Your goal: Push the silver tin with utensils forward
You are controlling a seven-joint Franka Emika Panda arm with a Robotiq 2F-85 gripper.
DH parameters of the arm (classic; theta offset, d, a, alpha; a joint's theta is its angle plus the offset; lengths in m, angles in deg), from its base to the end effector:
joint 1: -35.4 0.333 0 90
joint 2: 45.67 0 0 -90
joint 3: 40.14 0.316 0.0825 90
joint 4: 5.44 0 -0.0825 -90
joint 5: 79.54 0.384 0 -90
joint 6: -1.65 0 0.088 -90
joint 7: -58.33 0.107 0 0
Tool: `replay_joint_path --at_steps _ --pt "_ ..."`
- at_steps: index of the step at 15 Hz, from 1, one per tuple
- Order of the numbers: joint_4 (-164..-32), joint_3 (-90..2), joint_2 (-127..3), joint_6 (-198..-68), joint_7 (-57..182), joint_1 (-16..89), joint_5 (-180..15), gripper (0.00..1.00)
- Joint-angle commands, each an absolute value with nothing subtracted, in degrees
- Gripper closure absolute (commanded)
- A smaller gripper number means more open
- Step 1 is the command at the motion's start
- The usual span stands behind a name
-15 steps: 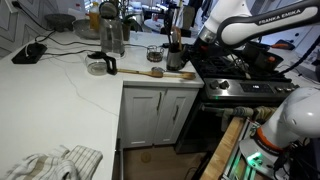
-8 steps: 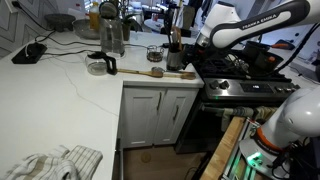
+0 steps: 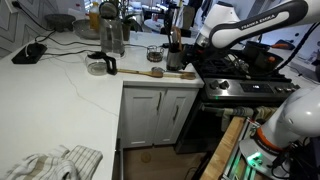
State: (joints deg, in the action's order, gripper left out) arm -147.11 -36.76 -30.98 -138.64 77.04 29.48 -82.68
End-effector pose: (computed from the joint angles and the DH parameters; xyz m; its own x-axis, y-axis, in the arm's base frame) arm 0.4659 -0.0204 0.4104 0.9179 -0.3197 0.2350 -0.3248 -0.9456 -0.0176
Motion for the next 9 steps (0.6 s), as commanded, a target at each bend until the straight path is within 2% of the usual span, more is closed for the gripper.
replay_joint_path --at_steps 1,9 --pt "-144.3 -38.2 -34.8 -139.5 75.5 29.4 -83.9 0.0" --pt "-137.9 -42.5 -42.5 -139.2 66.5 29.7 -81.4 0.0"
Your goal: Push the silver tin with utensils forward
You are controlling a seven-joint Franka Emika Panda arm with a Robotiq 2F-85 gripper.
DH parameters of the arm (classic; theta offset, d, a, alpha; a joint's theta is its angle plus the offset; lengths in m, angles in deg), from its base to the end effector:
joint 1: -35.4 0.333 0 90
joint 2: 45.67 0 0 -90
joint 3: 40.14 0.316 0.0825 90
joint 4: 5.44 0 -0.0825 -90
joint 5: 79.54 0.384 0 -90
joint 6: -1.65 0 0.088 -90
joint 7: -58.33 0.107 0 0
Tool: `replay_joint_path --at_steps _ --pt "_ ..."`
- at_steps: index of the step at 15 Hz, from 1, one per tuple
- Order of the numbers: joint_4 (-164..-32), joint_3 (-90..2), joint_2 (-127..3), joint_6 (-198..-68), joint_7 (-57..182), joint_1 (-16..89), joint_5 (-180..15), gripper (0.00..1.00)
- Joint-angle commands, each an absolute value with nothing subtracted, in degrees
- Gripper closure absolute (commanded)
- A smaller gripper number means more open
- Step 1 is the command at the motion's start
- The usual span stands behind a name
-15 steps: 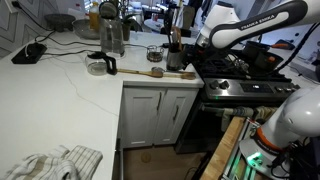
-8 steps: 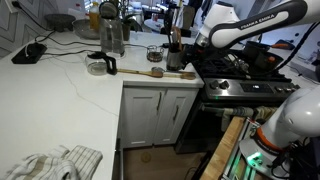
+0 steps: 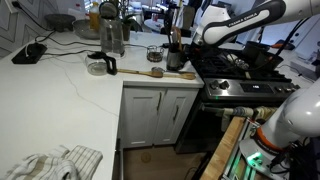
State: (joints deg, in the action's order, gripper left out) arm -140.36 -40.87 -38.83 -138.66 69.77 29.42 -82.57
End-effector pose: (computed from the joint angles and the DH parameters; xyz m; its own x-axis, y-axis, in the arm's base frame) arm 0.5026 -0.0592 0.3987 0.9386 -0.2700 0.2148 -0.2759 -0.9612 -0.0026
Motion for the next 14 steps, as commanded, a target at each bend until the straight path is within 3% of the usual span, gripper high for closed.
replay_joint_path --at_steps 1,14 --pt "-137.4 -42.8 -43.8 -139.7 65.9 29.7 -81.6 0.0" --pt "-135.0 -42.9 -52.4 -151.4 60.9 30.2 -78.4 0.0"
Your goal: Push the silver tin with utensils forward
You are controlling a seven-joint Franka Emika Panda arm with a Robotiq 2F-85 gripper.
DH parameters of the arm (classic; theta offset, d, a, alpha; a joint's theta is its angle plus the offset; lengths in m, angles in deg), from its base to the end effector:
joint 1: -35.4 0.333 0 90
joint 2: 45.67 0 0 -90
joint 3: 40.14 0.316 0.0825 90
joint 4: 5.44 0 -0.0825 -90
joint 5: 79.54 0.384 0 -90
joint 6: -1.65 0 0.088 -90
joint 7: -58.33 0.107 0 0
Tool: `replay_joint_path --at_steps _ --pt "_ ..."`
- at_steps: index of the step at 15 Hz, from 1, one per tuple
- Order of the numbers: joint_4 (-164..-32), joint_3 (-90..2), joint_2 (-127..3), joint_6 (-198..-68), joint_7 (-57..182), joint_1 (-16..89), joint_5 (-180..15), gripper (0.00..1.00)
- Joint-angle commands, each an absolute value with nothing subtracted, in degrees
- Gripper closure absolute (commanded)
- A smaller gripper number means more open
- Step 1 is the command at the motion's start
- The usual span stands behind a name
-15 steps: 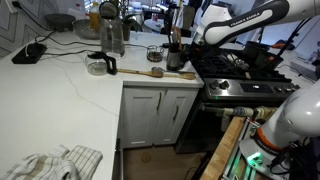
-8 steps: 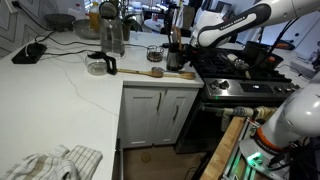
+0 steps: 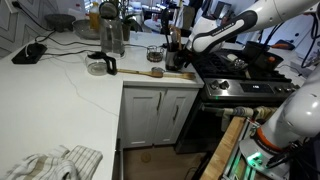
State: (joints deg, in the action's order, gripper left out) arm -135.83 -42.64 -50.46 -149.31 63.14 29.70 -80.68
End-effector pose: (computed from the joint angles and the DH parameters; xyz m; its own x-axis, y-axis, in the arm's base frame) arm 0.5460 -0.0780 0.3478 0.9408 -0.2016 0.2724 -0.2081 -0.9781 -0.0052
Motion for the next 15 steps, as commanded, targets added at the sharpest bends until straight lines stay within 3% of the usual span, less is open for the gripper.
replay_joint_path --at_steps 1,15 --pt "-134.9 -42.9 -52.8 -151.9 60.6 30.3 -77.9 0.0" --pt "-135.2 -44.0 -56.5 -165.2 70.7 32.2 -76.2 0.0"
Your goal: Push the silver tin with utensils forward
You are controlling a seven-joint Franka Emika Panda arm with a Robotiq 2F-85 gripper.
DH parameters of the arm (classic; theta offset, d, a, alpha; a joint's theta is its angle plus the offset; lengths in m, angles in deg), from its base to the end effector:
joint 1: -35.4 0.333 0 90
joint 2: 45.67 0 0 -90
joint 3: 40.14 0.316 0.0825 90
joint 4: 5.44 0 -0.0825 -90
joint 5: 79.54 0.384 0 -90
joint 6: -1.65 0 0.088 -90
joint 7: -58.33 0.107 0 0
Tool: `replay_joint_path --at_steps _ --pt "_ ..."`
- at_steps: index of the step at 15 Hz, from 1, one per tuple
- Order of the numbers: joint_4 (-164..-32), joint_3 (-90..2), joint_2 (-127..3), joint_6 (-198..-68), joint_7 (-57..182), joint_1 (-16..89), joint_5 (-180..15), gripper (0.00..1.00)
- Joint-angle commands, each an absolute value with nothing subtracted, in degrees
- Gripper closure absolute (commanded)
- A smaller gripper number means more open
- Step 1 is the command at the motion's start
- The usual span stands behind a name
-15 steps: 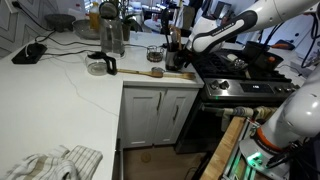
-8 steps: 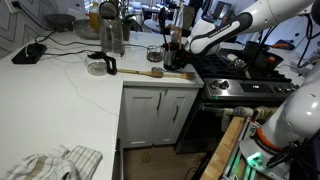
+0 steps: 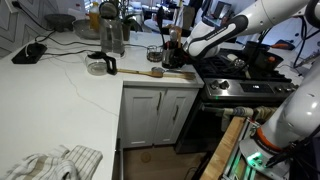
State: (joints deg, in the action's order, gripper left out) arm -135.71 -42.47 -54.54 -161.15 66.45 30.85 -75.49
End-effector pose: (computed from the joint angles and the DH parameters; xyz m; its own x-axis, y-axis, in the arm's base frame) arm 0.5628 -0.0714 0.3334 0.8665 -0.3108 0.3906 -0.2974 -0.9499 -0.0961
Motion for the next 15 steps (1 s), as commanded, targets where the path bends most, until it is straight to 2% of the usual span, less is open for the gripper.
replay_joint_path --at_steps 1,7,15 --pt "-135.3 -44.6 -57.0 -166.8 73.0 32.8 -76.8 0.0" --pt "-134.8 -50.3 -60.2 -175.8 85.7 37.4 -82.8 0.0" --pt "-133.6 -64.8 -64.3 -182.3 94.1 50.4 -84.7 0.0"
